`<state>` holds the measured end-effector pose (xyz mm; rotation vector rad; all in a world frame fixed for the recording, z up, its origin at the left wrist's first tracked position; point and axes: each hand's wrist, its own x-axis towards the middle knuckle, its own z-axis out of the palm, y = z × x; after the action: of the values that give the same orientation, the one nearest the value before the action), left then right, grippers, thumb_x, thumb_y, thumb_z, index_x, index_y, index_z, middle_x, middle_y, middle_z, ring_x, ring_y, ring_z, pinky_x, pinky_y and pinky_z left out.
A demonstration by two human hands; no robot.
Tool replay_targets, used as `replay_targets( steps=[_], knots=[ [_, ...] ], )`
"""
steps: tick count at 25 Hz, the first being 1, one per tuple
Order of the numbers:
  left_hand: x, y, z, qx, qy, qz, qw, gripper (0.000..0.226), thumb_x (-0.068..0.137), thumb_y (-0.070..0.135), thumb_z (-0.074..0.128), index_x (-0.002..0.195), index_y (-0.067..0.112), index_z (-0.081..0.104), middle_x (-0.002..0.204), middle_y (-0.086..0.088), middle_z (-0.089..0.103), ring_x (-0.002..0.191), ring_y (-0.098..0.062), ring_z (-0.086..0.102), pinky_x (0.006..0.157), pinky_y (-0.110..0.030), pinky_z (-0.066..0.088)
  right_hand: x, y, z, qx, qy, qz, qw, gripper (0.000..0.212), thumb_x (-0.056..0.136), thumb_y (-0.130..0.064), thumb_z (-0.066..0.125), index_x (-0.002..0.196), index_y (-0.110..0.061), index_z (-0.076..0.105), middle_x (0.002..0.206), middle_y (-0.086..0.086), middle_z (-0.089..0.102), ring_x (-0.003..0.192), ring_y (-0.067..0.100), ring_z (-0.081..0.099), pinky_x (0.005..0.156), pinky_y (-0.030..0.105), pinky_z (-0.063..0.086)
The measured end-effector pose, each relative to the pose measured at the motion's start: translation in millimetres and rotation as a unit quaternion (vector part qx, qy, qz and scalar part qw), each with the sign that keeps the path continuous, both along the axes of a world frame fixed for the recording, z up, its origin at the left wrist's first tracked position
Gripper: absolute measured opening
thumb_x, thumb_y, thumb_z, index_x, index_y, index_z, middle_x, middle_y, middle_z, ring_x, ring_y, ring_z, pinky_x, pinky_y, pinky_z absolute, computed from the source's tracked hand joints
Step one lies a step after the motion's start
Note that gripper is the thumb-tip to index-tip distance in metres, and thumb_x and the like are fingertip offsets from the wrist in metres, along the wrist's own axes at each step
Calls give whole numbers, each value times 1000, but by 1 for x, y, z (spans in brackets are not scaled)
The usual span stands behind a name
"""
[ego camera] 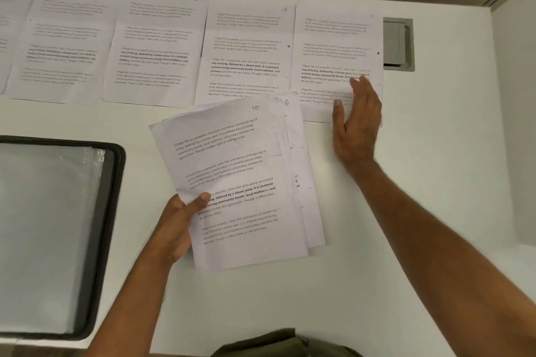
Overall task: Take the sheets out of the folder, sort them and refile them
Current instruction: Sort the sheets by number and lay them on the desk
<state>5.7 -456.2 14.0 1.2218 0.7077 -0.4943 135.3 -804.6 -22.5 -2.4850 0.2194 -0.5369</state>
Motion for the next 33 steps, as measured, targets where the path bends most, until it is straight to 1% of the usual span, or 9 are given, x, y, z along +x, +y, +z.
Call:
replay_targets(
  steps=[2,4,6,7,11,16,22,28,33],
  knots=[
    [-6,-2,3,-3,-5,-7,1000,37,98,10,62,134,11,64,127,-10,72,116,-25,70,93,-37,58,-42,10,15,113,16,19,993,33,110,-24,50,139,-12,57,139,2,56,123,12,57,105,33,48],
    [-13,-5,8,-7,-10,-12,1000,37,98,10,61,136,11,63,128,-10,72,117,-25,70,93,-36,60,-86,23,34,280,100,10,955,20,108,-24,55,125,-18,65,118,-3,65,94,3,64,79,29,54],
    [-21,-9,14,-17,-17,-21,999,38,99,9,60,137,10,62,131,-12,70,118,-26,69,96,-39,59,-125,31,47,411,192,-7,891,12,104,-34,63,111,-26,68,104,-6,70,84,9,67,71,31,55],
    [-26,-12,18,-23,-23,-31,999,39,99,8,59,138,10,61,132,-13,69,120,-27,68,99,-41,57,-143,32,52,430,222,-18,875,14,100,-40,67,103,-26,68,98,-7,71,83,11,65,71,32,53],
    [-47,-26,31,-32,-38,-77,996,45,97,10,62,142,10,57,135,-14,67,126,-32,64,106,-50,51,-188,21,68,460,255,-50,849,34,88,-36,83,77,-19,56,75,2,57,68,15,47,62,27,39],
    [-83,-58,41,-43,-58,-96,993,49,96,12,67,143,8,56,138,-15,65,128,-35,62,107,-52,50,-228,-7,85,409,228,-47,883,42,92,-28,79,65,-21,47,64,-4,44,58,9,35,53,23,31],
    [-119,-107,52,-23,-79,-75,994,45,97,5,62,142,10,57,137,-13,66,127,-33,63,110,-54,47,-267,-55,90,403,219,-15,889,46,100,-35,67,80,4,54,69,2,51,65,16,39,62,30,33],
    [-143,-140,65,11,-91,-42,995,43,96,6,65,138,13,60,134,-11,68,126,-33,63,112,-58,44,-285,-121,100,400,169,-55,899,44,102,-35,63,84,5,58,75,3,58,68,14,47,64,30,40],
    [-164,-155,71,21,-93,-11,995,40,97,5,64,136,15,61,132,-10,70,124,-32,65,111,-57,45,-270,-174,106,411,124,-100,897,31,102,-27,64,89,2,64,81,-2,64,69,6,53,66,23,46]
  ],
)
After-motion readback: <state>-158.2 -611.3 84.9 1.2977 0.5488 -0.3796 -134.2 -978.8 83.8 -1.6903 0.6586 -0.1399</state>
